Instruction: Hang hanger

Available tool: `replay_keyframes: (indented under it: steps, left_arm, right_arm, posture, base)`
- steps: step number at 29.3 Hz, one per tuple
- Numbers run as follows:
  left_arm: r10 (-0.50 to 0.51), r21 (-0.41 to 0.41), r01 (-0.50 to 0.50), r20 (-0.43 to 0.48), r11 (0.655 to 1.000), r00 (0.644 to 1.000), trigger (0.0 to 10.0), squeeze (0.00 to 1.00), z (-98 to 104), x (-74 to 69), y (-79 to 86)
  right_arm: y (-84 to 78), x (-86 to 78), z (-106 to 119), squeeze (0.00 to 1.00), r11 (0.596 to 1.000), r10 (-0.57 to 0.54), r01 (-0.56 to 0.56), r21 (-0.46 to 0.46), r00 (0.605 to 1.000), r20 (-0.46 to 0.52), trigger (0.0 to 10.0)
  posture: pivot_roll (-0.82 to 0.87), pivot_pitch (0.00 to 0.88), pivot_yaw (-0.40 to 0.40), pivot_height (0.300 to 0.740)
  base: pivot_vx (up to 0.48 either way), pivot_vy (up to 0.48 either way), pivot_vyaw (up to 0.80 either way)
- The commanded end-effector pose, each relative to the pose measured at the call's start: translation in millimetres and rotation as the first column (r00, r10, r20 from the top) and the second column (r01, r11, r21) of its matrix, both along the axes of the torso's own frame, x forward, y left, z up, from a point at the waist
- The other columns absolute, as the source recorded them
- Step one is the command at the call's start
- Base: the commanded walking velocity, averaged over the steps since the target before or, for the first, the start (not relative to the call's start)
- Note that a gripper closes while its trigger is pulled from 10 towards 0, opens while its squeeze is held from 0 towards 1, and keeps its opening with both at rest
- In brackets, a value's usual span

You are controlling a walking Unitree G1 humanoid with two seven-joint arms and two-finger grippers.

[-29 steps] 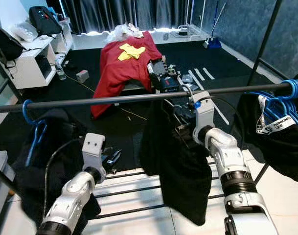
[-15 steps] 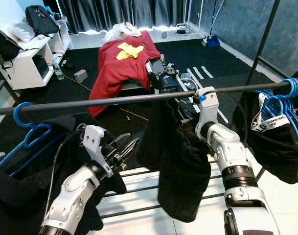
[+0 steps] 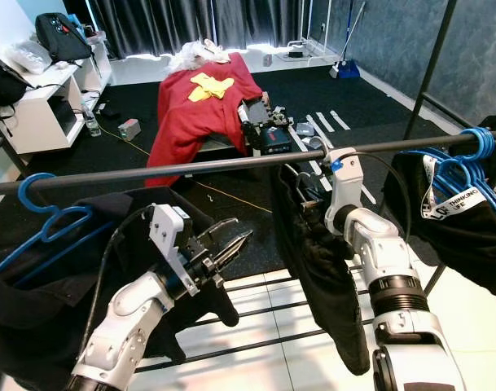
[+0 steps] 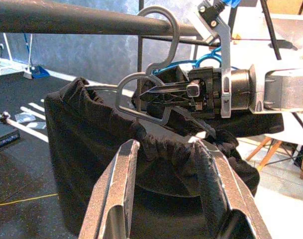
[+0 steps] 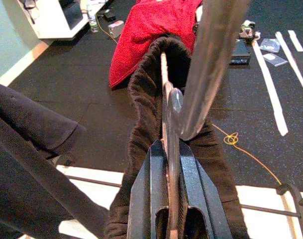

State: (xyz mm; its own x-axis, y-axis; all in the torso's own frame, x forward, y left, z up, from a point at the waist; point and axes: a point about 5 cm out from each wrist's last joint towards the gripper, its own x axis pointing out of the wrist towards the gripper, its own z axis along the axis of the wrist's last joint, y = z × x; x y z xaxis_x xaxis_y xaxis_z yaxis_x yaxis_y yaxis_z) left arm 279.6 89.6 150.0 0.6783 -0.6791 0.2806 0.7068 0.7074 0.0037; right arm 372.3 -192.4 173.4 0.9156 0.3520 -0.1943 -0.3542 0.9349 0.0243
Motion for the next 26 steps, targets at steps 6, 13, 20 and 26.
replay_keyframes:
  steps: [6, 13, 20, 26]
  left_arm:
    - [0.012, 0.027, -0.012, -0.011, 1.000, 1.000, 10.0, 0.00, -2.4, -2.0, 5.4]
    - [0.007, 0.031, -0.007, -0.014, 0.999, 1.000, 10.0, 0.00, -3.7, -2.9, 4.1]
    - [-0.005, 0.033, 0.005, -0.014, 0.999, 1.000, 10.0, 0.00, -3.5, -3.6, 2.1]
    - [-0.007, 0.040, 0.008, -0.018, 0.999, 1.000, 10.0, 0.00, -4.3, -3.7, 1.4]
  right_arm:
    - [1.9, 6.0, 9.6, 0.00, 1.000, -0.003, 0.002, 0.017, 0.999, 0.039, 10.0]
    - [0.5, 7.9, 9.5, 0.00, 1.000, -0.011, 0.010, 0.026, 0.999, 0.041, 10.0]
    - [0.0, 8.1, 10.6, 0.00, 1.000, -0.014, 0.013, 0.027, 0.999, 0.046, 10.0]
    - [-1.5, 7.3, 9.8, 0.65, 0.999, -0.023, 0.022, 0.028, 0.999, 0.048, 10.0]
  posture:
    - [0.00, 0.000, 0.019, 0.740]
    - [-0.01, 0.000, 0.018, 0.740]
    - [-0.01, 0.000, 0.022, 0.740]
    - [-0.01, 0.000, 0.021, 0.740]
  base:
    - [0.000, 0.000, 0.00]
    - [0.000, 0.000, 0.00]
    - [0.000, 0.000, 0.00]
    - [0.000, 0.000, 0.00]
